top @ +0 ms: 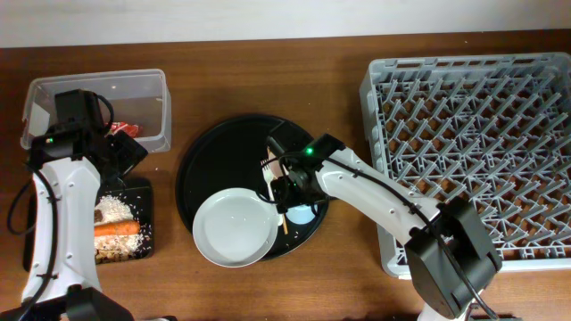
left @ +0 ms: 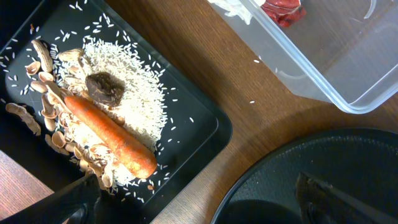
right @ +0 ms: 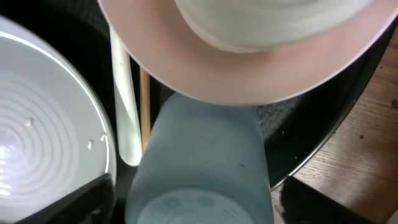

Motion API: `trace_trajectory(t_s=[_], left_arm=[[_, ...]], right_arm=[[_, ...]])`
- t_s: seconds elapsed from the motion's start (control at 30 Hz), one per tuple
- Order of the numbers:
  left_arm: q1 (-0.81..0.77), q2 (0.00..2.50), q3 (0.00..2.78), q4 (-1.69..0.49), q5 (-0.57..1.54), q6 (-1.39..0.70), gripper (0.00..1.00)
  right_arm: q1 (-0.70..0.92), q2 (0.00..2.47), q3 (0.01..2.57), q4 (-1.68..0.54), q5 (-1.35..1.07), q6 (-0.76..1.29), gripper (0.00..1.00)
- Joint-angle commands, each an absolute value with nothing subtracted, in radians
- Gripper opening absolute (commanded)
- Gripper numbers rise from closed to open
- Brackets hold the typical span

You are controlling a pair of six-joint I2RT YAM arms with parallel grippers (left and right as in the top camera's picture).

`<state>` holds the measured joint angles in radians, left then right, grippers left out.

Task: Sort waste into correct bins and load items into the dishwasher rack
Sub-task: 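Lift the blue cup and carry it right over the dish rack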

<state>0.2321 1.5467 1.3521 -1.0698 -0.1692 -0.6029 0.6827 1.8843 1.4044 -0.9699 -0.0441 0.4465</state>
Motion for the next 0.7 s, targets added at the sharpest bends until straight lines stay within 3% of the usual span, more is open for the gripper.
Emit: trace_trajectory(t_s=[0.0,0.17,0.43,0.67], left_arm=[[0.235,1.548,1.359,-1.071,-0.173,-0.614,0.99],[0.235,1.548,1.359,-1.071,-0.173,-0.614,0.99],[0.235,1.548,1.359,-1.071,-0.173,-0.614,0.99],[0.236,1.548,1.359,-1.071,-0.173,-0.614,0.99]], right_arm=[[0.689,1.888,1.399,-0.965,-0.042,0.454,0.80],[0.689,1.887,1.399,-0.968,-0.034,0.454,0.64],[0.686,1.884,1.466,-1.067,0.011,0.454,0.57],[0.647,1.837,1.736,-1.275,0.012,0.432,0.54]])
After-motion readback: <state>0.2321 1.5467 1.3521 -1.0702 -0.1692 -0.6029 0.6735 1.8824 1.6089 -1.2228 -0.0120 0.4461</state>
